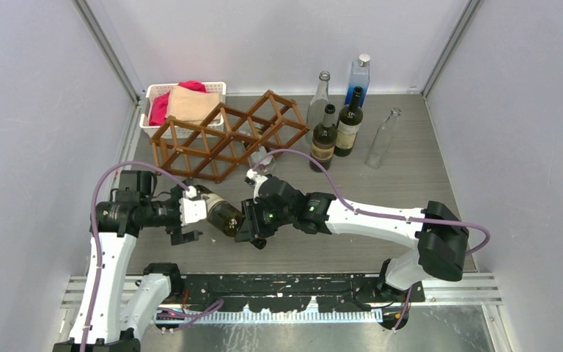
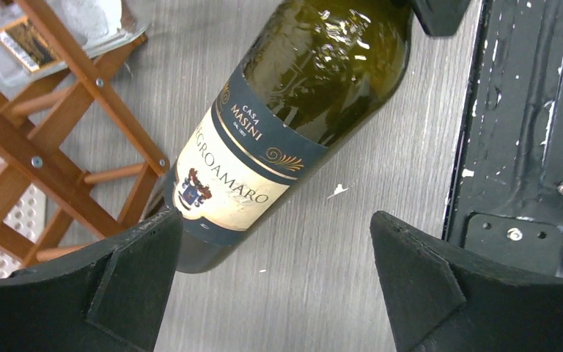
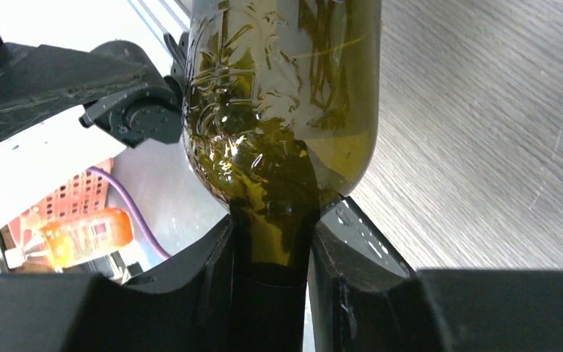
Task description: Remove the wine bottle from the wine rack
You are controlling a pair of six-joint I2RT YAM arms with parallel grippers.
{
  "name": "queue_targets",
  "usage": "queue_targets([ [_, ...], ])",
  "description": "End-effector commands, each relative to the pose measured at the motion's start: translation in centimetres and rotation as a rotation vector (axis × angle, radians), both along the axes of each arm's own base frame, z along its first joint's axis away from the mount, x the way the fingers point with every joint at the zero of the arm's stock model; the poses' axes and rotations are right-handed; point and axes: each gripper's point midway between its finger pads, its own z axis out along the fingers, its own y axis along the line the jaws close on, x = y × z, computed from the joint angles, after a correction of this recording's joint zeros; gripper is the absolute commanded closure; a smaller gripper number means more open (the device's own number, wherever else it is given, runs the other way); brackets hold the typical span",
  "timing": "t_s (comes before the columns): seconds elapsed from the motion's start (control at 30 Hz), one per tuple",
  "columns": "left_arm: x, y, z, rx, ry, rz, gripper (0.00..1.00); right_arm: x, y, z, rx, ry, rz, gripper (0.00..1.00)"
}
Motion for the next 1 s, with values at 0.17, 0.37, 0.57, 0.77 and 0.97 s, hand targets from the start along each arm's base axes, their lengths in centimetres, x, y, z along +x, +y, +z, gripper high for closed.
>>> queue_targets([
  [0.17,0.7,-0.4,-1.6,0.128,-0.180,-0.165,0.00,-1.9,1.6,10.3,0.227,-0.101,0.261,0.99],
  [0.37,0.4,-0.8,-3.2,0.157,-0.180,-0.198,0.00,-3.3,2.2,12.1,0.276,-0.074,0.356,0.99],
  [0.57,0.9,-0.7,-4.2,0.181,-0.183,-0.202,0.04,-3.8,2.4,13.3,0.305,-0.077,0.400,0.99],
  [0.77,2.4,-1.4,-2.6,0.125,-0.238,-0.154,0.65,-2.7,2.4,11.8,0.243,-0.093,0.346,0.82],
  [0.97,4.2,-2.8,0.6,-0.052,-0.302,-0.022,1.00,2.0,0.8,12.2,0.179,-0.239,0.089,0.01],
])
